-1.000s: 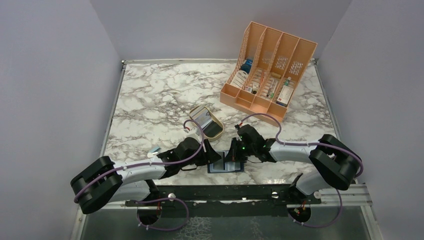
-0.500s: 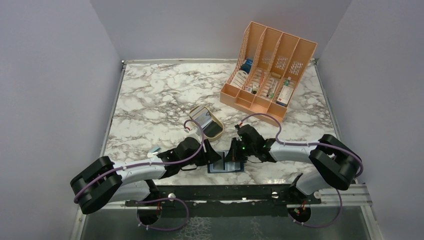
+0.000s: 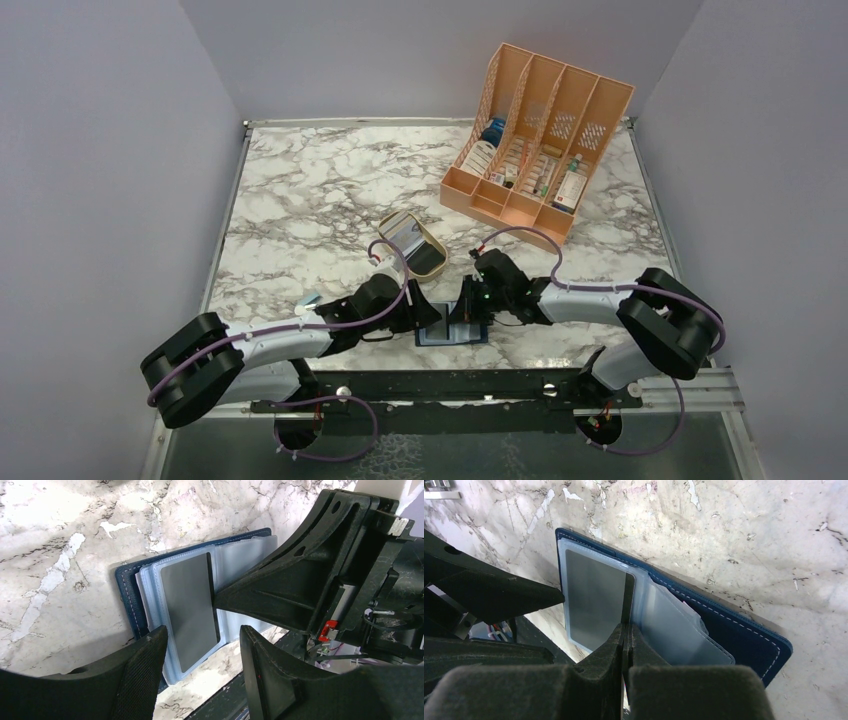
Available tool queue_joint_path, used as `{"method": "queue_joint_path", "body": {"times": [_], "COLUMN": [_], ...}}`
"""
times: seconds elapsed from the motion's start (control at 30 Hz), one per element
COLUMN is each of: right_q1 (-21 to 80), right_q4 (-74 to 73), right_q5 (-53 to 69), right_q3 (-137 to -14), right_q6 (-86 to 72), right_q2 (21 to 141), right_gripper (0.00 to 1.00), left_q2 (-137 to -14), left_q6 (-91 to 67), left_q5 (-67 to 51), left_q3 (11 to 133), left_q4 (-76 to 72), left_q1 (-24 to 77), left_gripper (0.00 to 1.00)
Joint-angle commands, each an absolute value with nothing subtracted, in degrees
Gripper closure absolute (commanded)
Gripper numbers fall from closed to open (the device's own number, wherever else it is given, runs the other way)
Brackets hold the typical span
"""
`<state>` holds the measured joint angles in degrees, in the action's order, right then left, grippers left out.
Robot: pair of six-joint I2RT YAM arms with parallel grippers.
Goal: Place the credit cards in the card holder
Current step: Insert the credit card into the card holder.
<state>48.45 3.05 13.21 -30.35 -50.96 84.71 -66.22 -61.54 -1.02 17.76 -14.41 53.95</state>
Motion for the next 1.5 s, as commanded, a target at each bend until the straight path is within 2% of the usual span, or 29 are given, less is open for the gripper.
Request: {"method": "queue_joint_path", "body": {"times": [0.0,0.53,0.9,1.47], "right_q1": [48.93,48.95,48.96,48.96], "right_q4": [0.4,0.48,2.28,-4.6], "right_q5": [11.29,11.17,12.51,5.27], "right_q3": [-28.91,-29.05,-28.46,-29.64], "right_q6": [-50.27,-50.27,-50.65,-50.54], "right_q2": [87.06,87.09,87.29,77.93], "right_gripper": [0.99,0.99,0.99,0.7], "left_q2": [-66.49,-69.91,-67.95,-67.81], "left_q6": [-61.21,-61.59,-62.12,-63.68], "left_q5": [-0.74,-0.42,-4.15,-7.78], "left_q3": [18.95,21.12,21.48,22.4], "left_q4": [-16.11,-13.02,-17.35,-23.46], "left_q1": [53.71,53.76,53.78,53.9], "left_gripper": [0.43,0.43,0.43,0.43]}}
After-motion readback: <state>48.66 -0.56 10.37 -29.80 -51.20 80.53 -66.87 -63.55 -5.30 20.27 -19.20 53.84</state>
